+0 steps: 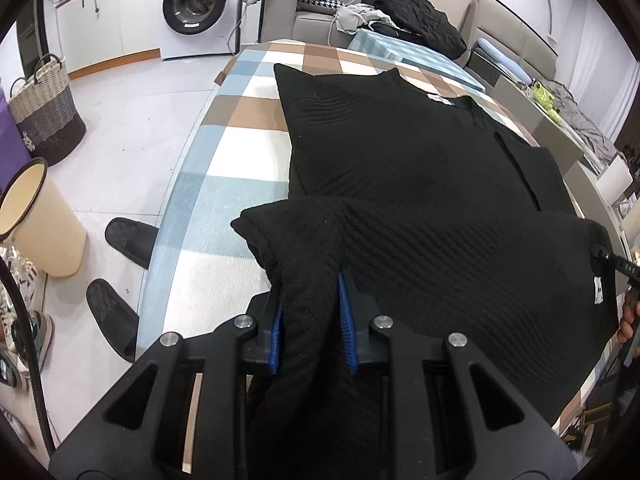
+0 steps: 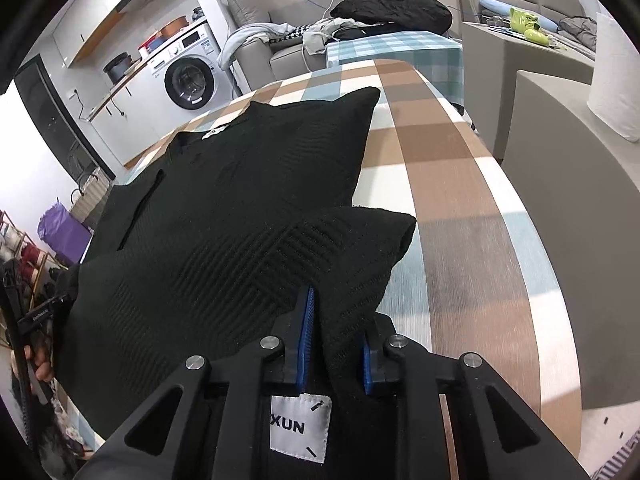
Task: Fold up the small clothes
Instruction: 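Open both tools to release the folded hem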
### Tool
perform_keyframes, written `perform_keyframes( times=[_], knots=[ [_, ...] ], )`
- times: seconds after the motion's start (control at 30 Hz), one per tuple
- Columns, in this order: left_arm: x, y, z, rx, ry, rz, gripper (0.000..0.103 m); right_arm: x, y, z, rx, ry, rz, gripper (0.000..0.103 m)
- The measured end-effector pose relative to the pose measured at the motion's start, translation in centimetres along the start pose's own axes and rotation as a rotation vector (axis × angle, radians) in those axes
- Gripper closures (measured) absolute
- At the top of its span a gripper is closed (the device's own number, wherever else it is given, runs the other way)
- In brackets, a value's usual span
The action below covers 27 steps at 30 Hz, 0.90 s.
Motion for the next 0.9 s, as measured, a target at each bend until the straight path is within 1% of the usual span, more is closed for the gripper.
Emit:
perform_keyframes(
  times=[0.03,0.1,0.13,0.17,0.2,0.23,0.27,0.33,0.47,0.63,0.77,0.9],
  knots=[
    [0.2,0.0,-0.1,-0.005,-0.001,-0.008,0.08,-0.1,0.0,0.0,-0.001,-0.001,0.008,0.084],
    [0.1,0.0,-0.3,-0.001,0.005,-0.008,0.074,-0.4,0.3,-0.1,0.0,0.011,0.022,0.079],
    [0.2,-0.1,-0.6,-0.001,0.012,-0.002,0.067,-0.4,0.3,-0.4,-0.002,0.01,0.02,0.078],
    [0.2,-0.1,-0.9,-0.005,0.018,0.003,0.06,-0.6,0.4,-0.9,-0.011,0.018,0.021,0.074],
    [0.2,-0.3,-1.3,-0.013,0.02,0.004,0.057,-0.7,0.3,-1.2,-0.016,0.025,0.024,0.07],
    [0.2,-0.4,-1.7,-0.015,0.022,0.006,0.052,-0.9,0.2,-1.8,-0.022,0.031,0.027,0.06],
    [0.2,-0.7,-2.1,-0.017,0.027,0.008,0.05,-1.1,0.0,-2.3,-0.025,0.034,0.028,0.058],
    [0.5,-1.3,-2.8,-0.017,0.035,0.002,0.048,-1.6,-1.0,-3.4,-0.019,0.042,0.036,0.057],
    [1.3,-3.0,-4.7,-0.017,0.051,-0.025,0.048,-3.0,-3.5,-5.1,-0.009,0.052,0.072,0.057],
    [2.3,-5.2,-7.0,-0.03,0.07,-0.059,0.047,-3.9,-6.1,-5.6,0.017,0.048,0.068,0.057],
    [2.5,-6.4,-8.1,-0.039,0.073,-0.073,0.047,-3.9,-6.7,-5.2,-0.001,0.061,0.048,0.057],
    [2.6,-7.1,-8.6,-0.047,0.07,-0.083,0.047,-4.0,-6.4,-4.6,-0.022,0.114,0.05,0.057]
  ],
)
Point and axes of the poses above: each gripper's, at about its wrist camera, not at the fingertips, and z roughly the way its jaws point, x to its left, y to its top, the point moved 4 cm from there along z, roughly the way its jaws point, and after that the axes turned 6 degrees about -y, right-handed, at the moved point
